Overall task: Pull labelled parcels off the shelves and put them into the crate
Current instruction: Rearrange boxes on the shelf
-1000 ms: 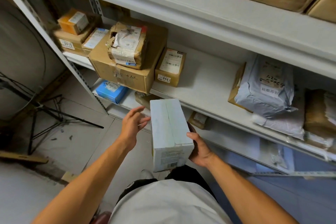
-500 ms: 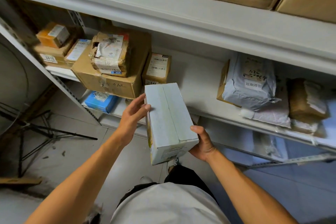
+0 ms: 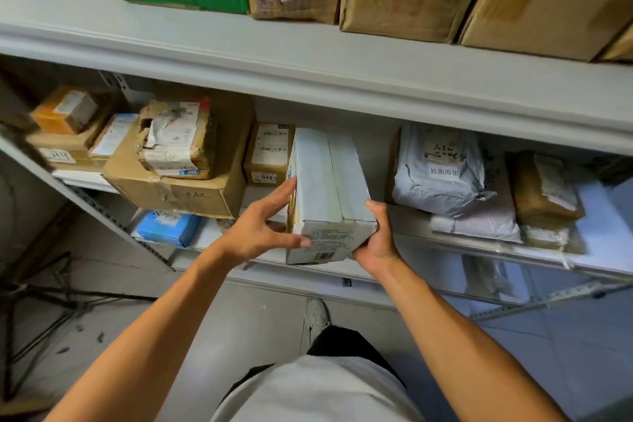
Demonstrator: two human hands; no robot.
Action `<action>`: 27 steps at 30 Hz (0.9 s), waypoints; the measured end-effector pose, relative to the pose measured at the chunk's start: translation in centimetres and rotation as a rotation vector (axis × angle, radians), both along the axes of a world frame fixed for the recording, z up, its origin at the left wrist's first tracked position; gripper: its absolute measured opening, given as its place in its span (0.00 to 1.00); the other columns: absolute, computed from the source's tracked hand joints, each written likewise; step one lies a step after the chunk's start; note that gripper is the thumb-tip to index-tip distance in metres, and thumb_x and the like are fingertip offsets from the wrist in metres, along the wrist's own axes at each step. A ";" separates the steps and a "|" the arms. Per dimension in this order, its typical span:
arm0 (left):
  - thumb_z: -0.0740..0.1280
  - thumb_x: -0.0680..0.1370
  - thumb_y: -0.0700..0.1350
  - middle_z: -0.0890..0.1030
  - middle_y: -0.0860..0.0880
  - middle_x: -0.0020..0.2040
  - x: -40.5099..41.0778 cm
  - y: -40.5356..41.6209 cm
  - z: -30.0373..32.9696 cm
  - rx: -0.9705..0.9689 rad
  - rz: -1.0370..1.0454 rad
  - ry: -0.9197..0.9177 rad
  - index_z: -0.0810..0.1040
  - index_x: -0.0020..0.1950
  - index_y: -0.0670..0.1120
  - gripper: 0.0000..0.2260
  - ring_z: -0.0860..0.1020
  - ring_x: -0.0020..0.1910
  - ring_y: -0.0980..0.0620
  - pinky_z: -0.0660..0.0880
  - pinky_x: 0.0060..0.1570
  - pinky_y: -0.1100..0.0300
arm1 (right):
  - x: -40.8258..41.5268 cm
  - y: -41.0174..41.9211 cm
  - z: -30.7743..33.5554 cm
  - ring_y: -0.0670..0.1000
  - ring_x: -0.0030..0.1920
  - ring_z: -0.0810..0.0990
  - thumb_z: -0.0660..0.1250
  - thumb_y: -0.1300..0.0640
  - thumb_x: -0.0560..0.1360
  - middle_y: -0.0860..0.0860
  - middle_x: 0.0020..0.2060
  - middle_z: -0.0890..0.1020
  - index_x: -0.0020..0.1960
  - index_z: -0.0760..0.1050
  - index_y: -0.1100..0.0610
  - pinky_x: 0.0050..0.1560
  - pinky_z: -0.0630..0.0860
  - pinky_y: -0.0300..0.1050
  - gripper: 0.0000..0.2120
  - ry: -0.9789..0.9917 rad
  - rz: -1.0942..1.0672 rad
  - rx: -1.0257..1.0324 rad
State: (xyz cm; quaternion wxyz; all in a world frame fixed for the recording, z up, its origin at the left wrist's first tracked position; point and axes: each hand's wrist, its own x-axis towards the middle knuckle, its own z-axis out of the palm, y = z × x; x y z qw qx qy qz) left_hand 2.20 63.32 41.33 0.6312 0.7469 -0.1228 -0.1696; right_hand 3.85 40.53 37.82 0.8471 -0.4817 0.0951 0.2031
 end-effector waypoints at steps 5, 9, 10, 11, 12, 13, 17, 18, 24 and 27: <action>0.76 0.73 0.36 0.62 0.57 0.80 0.5 -0.7 -0.1 -0.015 -0.071 -0.043 0.55 0.82 0.56 0.45 0.64 0.77 0.53 0.76 0.65 0.49 | 0.0 -0.7 -0.2 0.58 0.56 0.82 0.77 0.32 0.55 0.62 0.62 0.80 0.73 0.71 0.62 0.49 0.80 0.50 0.54 -0.119 -0.115 -0.061; 0.70 0.73 0.28 0.70 0.55 0.75 2.1 -1.5 -0.1 -0.020 0.060 -0.041 0.56 0.82 0.55 0.45 0.77 0.66 0.51 0.81 0.51 0.60 | 2.9 0.7 -0.8 0.61 0.67 0.77 0.75 0.35 0.65 0.60 0.66 0.79 0.71 0.74 0.59 0.69 0.72 0.61 0.43 -0.117 -0.189 -0.174; 0.70 0.72 0.27 0.70 0.57 0.76 2.6 -1.5 -0.3 -0.009 0.095 -0.044 0.56 0.82 0.56 0.45 0.77 0.67 0.51 0.81 0.54 0.58 | 3.8 1.2 -0.5 0.59 0.69 0.76 0.73 0.36 0.67 0.57 0.68 0.78 0.72 0.74 0.57 0.72 0.69 0.61 0.40 -0.101 -0.188 -0.187; 0.70 0.72 0.27 0.69 0.59 0.76 3.1 -1.4 -0.8 0.011 0.122 -0.053 0.57 0.81 0.55 0.44 0.75 0.69 0.51 0.79 0.59 0.55 | 4.7 1.8 -0.5 0.55 0.72 0.72 0.71 0.37 0.72 0.54 0.72 0.75 0.74 0.72 0.54 0.76 0.64 0.57 0.36 -0.099 -0.178 -0.232; 0.69 0.73 0.27 0.69 0.61 0.75 3.4 -1.2 -1.2 0.035 0.147 -0.060 0.60 0.81 0.54 0.42 0.72 0.72 0.51 0.78 0.62 0.53 | 5.3 2.2 -0.3 0.50 0.75 0.67 0.67 0.42 0.78 0.51 0.76 0.70 0.77 0.68 0.52 0.78 0.60 0.48 0.31 -0.130 -0.155 -0.315; 0.69 0.73 0.27 0.69 0.62 0.74 3.7 -1.1 -1.6 0.067 0.183 -0.060 0.64 0.79 0.52 0.39 0.69 0.74 0.52 0.77 0.64 0.52 | 5.9 2.6 0.0 0.45 0.76 0.62 0.62 0.50 0.83 0.49 0.78 0.65 0.79 0.63 0.52 0.75 0.57 0.40 0.26 -0.182 -0.126 -0.413; 0.73 0.74 0.30 0.74 0.52 0.70 4.7 -2.0 -2.4 0.281 0.406 -0.103 0.75 0.72 0.49 0.29 0.77 0.64 0.49 0.80 0.56 0.61 | 7.8 3.6 -0.3 0.51 0.75 0.68 0.59 0.55 0.85 0.52 0.77 0.67 0.80 0.61 0.49 0.65 0.63 0.36 0.24 -0.282 -0.059 -0.810; 0.74 0.73 0.32 0.77 0.49 0.67 5.2 -2.5 -2.5 0.312 0.473 -0.114 0.78 0.69 0.49 0.27 0.79 0.59 0.50 0.80 0.51 0.65 | 8.2 3.8 -0.2 0.54 0.73 0.70 0.59 0.54 0.85 0.53 0.75 0.69 0.80 0.62 0.49 0.65 0.66 0.39 0.24 -0.280 -0.087 -0.879; 0.74 0.74 0.44 0.72 0.44 0.63 6.6 -6.3 -1.1 0.796 0.742 -0.243 0.81 0.60 0.52 0.15 0.68 0.65 0.41 0.68 0.65 0.48 | 7.2 1.8 1.6 0.54 0.63 0.74 0.65 0.59 0.81 0.54 0.64 0.72 0.69 0.75 0.55 0.61 0.72 0.41 0.17 -0.565 -0.294 -1.160; 0.72 0.74 0.46 0.72 0.44 0.63 5.8 -10.2 -0.3 0.702 0.624 -0.458 0.80 0.59 0.50 0.14 0.67 0.64 0.42 0.66 0.62 0.49 | 4.2 -1.8 1.3 0.52 0.56 0.76 0.66 0.59 0.79 0.52 0.56 0.74 0.63 0.78 0.54 0.55 0.78 0.48 0.13 -0.663 -0.436 -1.223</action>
